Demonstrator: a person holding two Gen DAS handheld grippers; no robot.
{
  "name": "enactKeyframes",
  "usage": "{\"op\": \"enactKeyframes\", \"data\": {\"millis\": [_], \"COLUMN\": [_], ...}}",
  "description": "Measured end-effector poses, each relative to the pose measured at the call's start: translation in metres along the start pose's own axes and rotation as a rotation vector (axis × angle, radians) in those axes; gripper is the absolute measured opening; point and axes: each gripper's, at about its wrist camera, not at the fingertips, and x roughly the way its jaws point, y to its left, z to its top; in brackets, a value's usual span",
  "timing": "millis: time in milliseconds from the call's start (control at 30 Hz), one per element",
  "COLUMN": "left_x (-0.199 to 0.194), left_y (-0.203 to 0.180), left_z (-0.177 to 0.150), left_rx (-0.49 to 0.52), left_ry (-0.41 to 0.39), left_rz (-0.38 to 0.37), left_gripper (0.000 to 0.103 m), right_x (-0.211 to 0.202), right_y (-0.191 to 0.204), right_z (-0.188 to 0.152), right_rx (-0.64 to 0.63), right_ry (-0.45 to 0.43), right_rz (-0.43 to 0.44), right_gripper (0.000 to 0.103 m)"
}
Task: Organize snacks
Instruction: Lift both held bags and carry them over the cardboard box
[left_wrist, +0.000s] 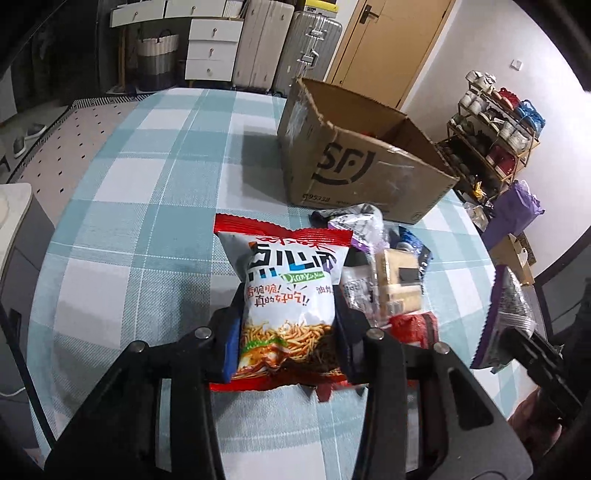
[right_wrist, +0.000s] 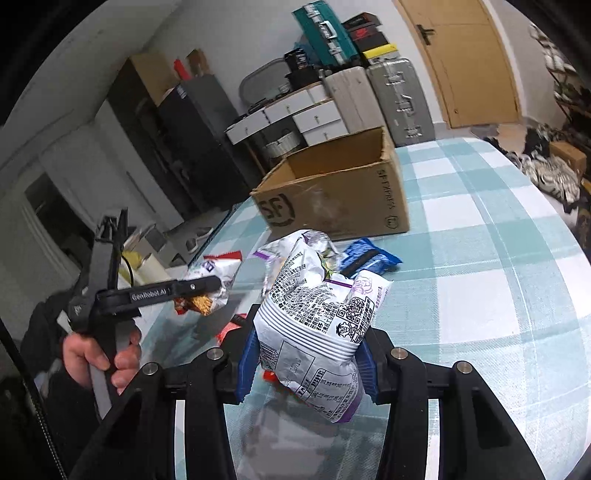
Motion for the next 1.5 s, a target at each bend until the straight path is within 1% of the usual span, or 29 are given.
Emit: {"op": "enactKeyframes", "data": {"millis": [133,300,500,600,733,1000,1233,1333,1433,1500], "left_x": [-0.011,-0.02,-0.033,-0.037,-0.041,-0.047,-0.052,-0.053,-0.052,-0.052], "left_y": [-0.002,-0.004,-0.009,-0.015,-0.024,-0.043,-0.065,-0.074,-0.083,-0.091], "left_z": [-0.003,-0.003,0.004,0.011,0.02,0.043,0.071,0.085,0.102,0.117], "left_rx": [-0.001,-0.005,0.001,0.01,0.032,0.056,0.101,0.119,0.138,0.163], "left_ry": [0.008,0.017,-0.009,-0.012,-0.024,-0.061,-0.1,-0.109,-0.098,-0.097], "left_rz": [-0.027,-0.068,-0.093,-0.105,-0.111,-0.135,-0.136,-0.131,-0.126,-0.112], "left_gripper": [0.038,0.038,0.038,0.038,0.038,0.038,0.038,0.038,0.038,0.038], "right_x": [0.0,0.002,0.003,0.008,0.011,0.016,0.011,0.011,0.017,0.02], "right_y": [0.013,0.021,0.024,0.021,0.02,0.02,0.024,0.027,0.03,0.027], "right_z": [0.0,0.008,0.028,0.04,0.051,0.072,0.106,0.124,0.139,0.147], "right_rx": [-0.031,-0.059,-0.078,-0.078,-0.084,-0.109,-0.165,-0.199,-0.234,-0.225], "right_ry": [0.003,0.009,0.001,0.024,0.021,0.0,-0.058,-0.071,-0.059,-0.058], "right_rz": [0.017,0.011,0.007,0.0,-0.003,-0.002,-0.011,-0.025,-0.108,-0.087], "right_gripper": [0.046,0.046,0.046,0.046,0.046,0.046,0.046,0.046,0.046,0.046]}}
